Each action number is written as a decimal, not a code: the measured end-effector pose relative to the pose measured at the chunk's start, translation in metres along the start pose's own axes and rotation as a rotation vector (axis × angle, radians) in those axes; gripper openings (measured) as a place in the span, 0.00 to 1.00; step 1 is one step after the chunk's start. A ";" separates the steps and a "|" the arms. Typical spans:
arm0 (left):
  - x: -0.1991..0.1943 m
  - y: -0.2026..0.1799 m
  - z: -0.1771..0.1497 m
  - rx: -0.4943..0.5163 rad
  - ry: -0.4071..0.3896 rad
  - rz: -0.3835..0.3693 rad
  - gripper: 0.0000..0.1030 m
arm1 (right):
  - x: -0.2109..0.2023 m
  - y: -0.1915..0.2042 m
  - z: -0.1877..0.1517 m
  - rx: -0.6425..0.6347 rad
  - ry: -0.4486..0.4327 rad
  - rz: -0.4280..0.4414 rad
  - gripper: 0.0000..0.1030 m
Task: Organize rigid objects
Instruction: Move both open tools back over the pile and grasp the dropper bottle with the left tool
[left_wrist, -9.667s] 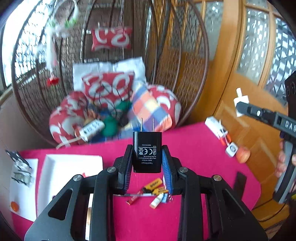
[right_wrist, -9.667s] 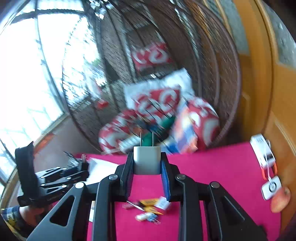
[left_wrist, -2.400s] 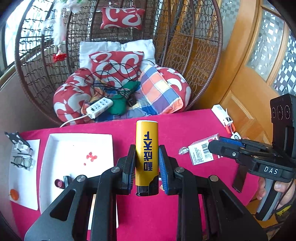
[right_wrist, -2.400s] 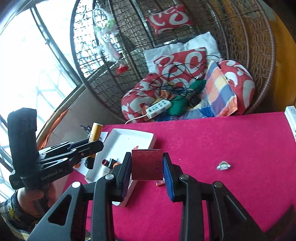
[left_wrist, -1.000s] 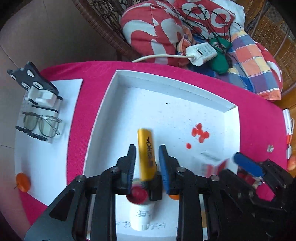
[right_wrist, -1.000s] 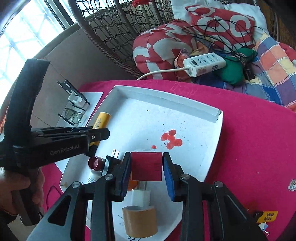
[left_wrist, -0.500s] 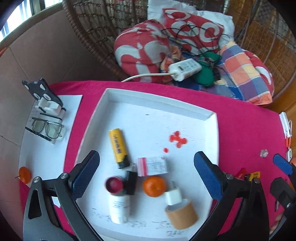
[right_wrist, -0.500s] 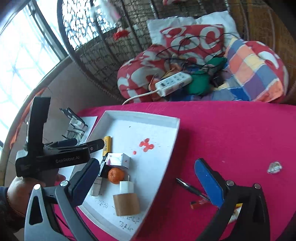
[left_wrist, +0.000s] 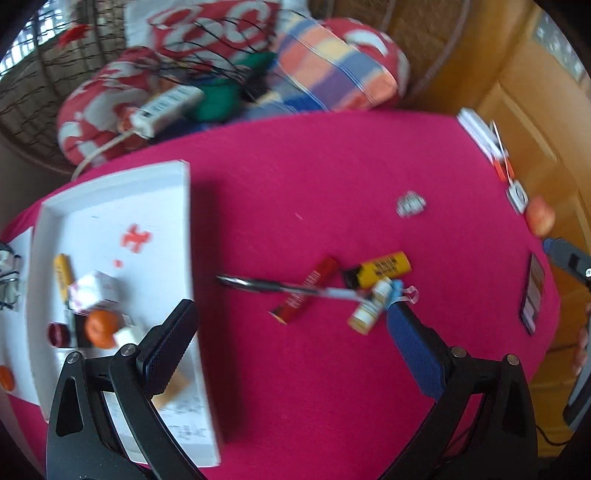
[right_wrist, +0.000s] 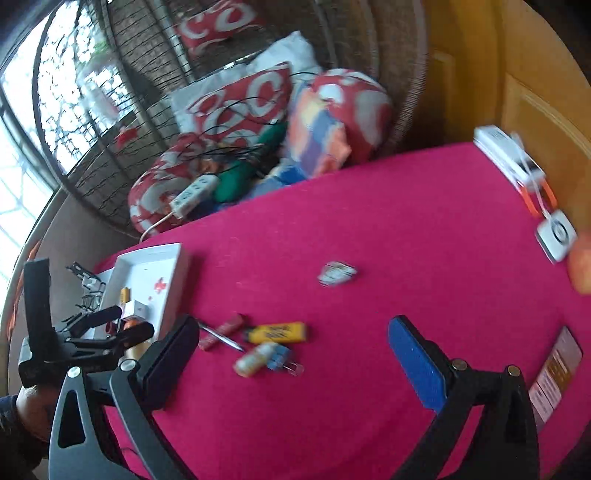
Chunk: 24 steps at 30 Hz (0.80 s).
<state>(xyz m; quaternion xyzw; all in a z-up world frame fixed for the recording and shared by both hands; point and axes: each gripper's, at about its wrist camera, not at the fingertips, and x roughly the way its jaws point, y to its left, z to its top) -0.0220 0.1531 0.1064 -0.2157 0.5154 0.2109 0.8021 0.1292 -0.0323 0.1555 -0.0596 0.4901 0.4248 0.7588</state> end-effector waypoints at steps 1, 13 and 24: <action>0.008 -0.008 -0.002 0.015 0.021 -0.007 1.00 | -0.004 -0.012 -0.007 0.019 0.004 0.003 1.00; 0.081 -0.061 -0.006 0.204 0.189 -0.004 0.63 | -0.015 -0.067 -0.065 0.046 0.090 0.022 1.00; 0.106 -0.085 -0.001 0.365 0.220 0.014 0.47 | -0.018 -0.097 -0.074 0.097 0.113 0.027 1.00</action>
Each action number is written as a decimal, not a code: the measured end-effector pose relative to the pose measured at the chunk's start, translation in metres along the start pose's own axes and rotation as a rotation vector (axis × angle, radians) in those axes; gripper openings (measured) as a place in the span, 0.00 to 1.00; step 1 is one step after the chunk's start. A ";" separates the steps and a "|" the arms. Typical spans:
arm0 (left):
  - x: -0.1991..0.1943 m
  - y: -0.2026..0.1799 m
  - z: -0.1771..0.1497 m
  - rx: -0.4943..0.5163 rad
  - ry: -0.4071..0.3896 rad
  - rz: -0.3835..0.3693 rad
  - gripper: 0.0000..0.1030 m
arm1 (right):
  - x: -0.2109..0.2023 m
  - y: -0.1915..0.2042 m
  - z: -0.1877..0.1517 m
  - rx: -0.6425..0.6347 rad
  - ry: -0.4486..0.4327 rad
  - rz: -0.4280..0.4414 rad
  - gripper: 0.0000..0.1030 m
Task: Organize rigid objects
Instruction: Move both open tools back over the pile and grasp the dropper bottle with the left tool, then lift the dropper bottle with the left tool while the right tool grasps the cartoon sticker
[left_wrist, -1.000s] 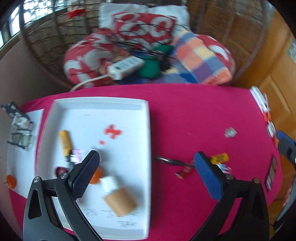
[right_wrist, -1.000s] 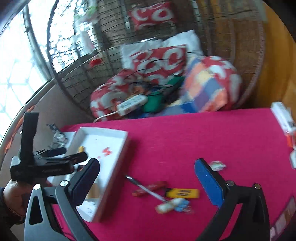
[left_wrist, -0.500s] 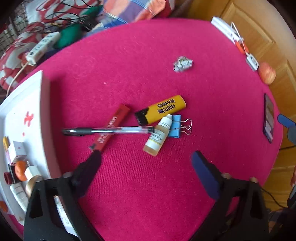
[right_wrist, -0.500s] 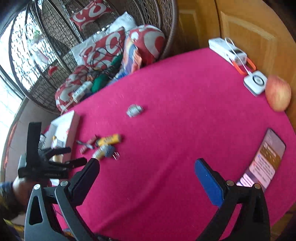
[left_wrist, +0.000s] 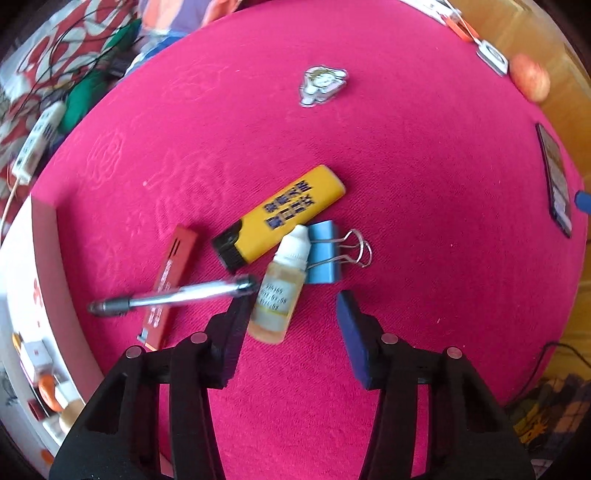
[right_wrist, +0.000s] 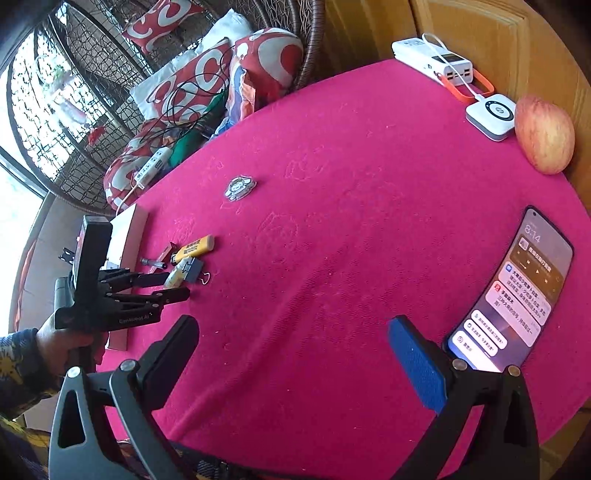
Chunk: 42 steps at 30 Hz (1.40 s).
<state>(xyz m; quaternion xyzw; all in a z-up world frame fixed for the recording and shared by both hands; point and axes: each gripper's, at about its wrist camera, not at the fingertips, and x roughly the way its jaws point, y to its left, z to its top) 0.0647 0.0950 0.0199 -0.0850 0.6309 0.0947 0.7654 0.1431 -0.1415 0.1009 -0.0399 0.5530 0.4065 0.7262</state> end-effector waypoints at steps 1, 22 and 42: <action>0.001 0.000 0.002 0.002 -0.001 -0.001 0.46 | 0.000 0.001 0.000 -0.004 0.001 0.002 1.00; -0.043 0.033 -0.021 -0.184 -0.072 -0.123 0.19 | 0.066 0.043 0.080 -0.156 -0.017 -0.018 1.00; -0.121 0.078 -0.063 -0.404 -0.214 -0.054 0.19 | 0.178 0.119 0.110 -0.546 0.062 -0.236 0.58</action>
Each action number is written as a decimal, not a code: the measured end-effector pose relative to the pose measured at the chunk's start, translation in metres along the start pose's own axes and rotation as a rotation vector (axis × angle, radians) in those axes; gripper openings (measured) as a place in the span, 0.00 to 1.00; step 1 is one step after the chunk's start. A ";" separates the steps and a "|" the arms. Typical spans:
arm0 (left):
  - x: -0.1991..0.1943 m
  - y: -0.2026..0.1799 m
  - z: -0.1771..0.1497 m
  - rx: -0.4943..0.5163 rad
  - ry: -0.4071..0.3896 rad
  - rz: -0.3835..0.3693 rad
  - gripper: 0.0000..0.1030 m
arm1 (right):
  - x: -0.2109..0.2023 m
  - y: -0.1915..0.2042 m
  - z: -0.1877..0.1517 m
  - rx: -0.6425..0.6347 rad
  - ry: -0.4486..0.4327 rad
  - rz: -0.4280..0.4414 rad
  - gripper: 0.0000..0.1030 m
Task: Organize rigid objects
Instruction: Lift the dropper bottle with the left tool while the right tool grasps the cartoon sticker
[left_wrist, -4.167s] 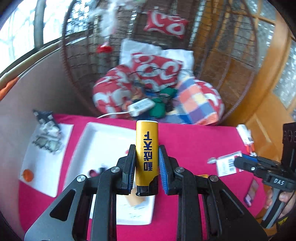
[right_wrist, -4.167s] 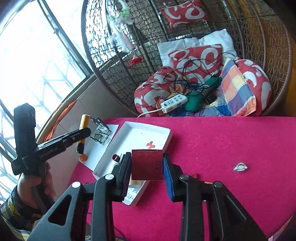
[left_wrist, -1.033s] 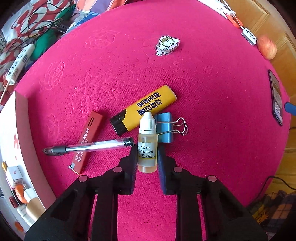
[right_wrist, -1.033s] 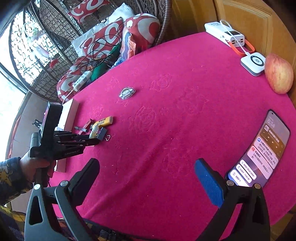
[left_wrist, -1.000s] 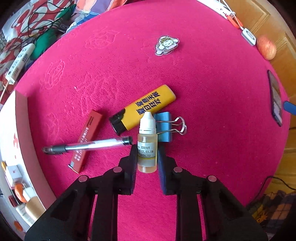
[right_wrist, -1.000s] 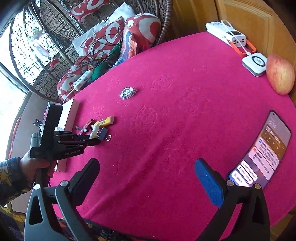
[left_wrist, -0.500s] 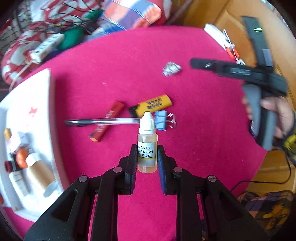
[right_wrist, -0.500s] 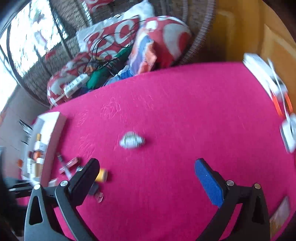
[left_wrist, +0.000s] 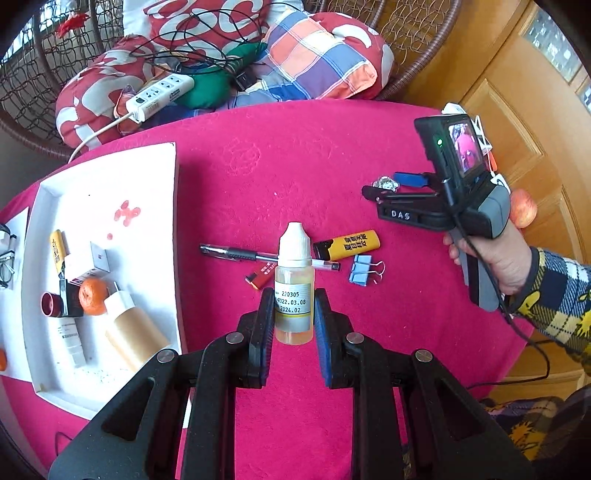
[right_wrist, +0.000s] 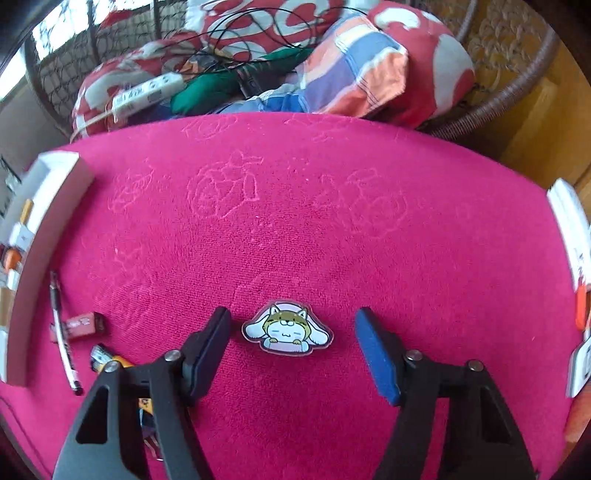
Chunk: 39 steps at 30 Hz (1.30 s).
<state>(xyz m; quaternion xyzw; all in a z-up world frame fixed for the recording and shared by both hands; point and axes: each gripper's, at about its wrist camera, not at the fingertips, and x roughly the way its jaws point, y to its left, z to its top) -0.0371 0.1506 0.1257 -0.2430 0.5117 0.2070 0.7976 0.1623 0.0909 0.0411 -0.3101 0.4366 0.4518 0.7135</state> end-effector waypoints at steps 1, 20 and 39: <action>-0.001 0.001 0.000 0.002 -0.002 -0.003 0.19 | -0.001 0.001 0.000 -0.019 -0.001 0.004 0.52; -0.017 -0.018 0.002 0.019 -0.054 -0.028 0.19 | -0.012 -0.008 -0.012 0.046 -0.005 0.097 0.43; -0.032 -0.050 0.034 0.072 -0.099 -0.081 0.19 | -0.129 -0.014 -0.049 0.309 -0.188 0.378 0.43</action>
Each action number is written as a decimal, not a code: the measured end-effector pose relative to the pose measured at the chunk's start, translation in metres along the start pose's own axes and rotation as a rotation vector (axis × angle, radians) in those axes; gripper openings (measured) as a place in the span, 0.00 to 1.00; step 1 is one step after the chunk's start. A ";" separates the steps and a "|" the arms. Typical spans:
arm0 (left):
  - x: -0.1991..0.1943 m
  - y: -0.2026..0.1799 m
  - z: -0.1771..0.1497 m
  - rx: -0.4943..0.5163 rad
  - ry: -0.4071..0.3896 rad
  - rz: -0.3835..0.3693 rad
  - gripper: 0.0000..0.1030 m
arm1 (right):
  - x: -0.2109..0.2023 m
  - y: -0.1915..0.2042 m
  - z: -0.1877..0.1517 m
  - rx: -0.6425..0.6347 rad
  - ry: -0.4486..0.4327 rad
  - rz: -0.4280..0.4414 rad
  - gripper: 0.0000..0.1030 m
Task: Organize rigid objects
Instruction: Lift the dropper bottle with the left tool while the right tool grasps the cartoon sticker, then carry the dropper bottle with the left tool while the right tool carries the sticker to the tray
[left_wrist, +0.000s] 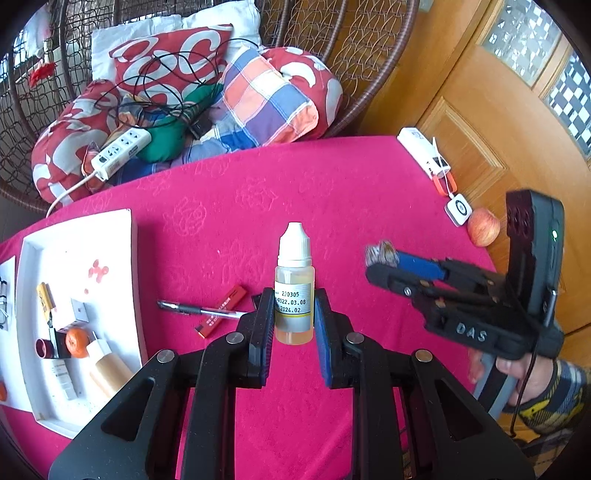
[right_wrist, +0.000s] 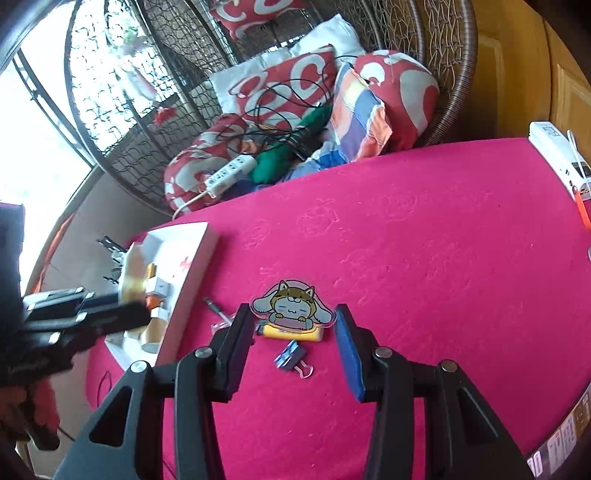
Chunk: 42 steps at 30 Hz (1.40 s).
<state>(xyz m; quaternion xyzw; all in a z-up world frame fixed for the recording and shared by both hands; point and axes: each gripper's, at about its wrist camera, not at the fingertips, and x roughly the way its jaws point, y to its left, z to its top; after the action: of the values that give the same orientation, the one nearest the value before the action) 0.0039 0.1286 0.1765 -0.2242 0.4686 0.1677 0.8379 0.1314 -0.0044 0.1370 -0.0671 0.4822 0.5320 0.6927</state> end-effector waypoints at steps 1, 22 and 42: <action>-0.001 0.000 0.001 0.002 -0.002 0.001 0.19 | -0.001 0.001 0.000 0.002 -0.005 0.000 0.43; -0.016 0.014 -0.007 0.042 -0.016 -0.066 0.19 | -0.013 0.030 -0.007 0.032 -0.082 -0.015 0.43; -0.078 0.119 -0.017 -0.067 -0.160 -0.067 0.19 | 0.018 0.125 0.024 -0.109 -0.076 -0.035 0.43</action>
<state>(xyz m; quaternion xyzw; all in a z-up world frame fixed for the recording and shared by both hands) -0.1057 0.2150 0.2098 -0.2536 0.3864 0.1723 0.8699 0.0450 0.0757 0.1885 -0.0926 0.4247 0.5474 0.7151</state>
